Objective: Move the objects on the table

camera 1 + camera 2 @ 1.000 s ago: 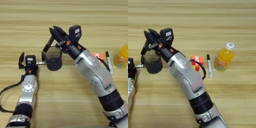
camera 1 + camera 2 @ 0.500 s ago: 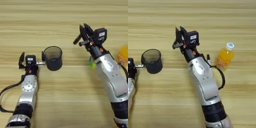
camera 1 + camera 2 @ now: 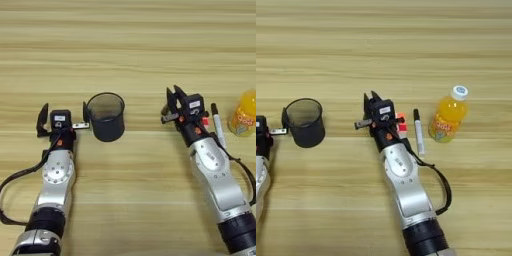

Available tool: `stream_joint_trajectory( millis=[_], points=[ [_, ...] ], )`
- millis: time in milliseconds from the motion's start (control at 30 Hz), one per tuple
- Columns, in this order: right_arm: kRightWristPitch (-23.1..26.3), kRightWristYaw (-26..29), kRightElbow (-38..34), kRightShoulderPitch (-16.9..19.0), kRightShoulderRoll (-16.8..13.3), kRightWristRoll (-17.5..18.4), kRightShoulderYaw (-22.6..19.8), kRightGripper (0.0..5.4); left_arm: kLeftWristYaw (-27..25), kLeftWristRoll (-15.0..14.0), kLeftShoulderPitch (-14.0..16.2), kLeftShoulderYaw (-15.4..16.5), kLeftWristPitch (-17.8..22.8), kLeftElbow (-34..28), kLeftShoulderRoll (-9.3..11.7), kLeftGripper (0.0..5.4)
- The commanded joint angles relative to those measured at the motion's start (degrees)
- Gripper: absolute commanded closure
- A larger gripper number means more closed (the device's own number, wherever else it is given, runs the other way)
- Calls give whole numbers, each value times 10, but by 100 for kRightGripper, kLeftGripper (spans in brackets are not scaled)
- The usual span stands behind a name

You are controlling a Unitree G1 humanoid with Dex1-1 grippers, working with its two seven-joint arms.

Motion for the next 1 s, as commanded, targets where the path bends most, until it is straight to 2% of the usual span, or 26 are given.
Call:
stream_joint_trajectory(
  millis=[33, 233, 367, 533, 767, 800, 1000],
  points=[
    [13, 13, 10, 51, 7, 4, 10, 468, -1, 5, 5, -1, 9, -9, 0, 0],
    [38, 33, -12, 107, 11, 7, 31, 468, 0, 6, 6, -2, 11, -12, -2, 0],
    [63, 34, -28, 125, 16, 5, 34, 468, 0, 6, 7, -2, 12, -14, -2, 0],
    [89, 40, -62, 159, 17, -2, 59, 468, 1, 6, 7, -2, 13, -15, -3, 0],
    [90, 32, -40, 150, 14, -7, 47, 473, 0, 6, 6, -2, 13, -14, -2, 0],
    [89, 32, -39, 149, 14, -8, 46, 449, 0, 6, 6, -2, 13, -14, -2, 0],
    [58, 37, -50, 148, 12, -7, 42, 385, -1, 6, 7, -1, 13, -14, 0, 0]
  ],
)
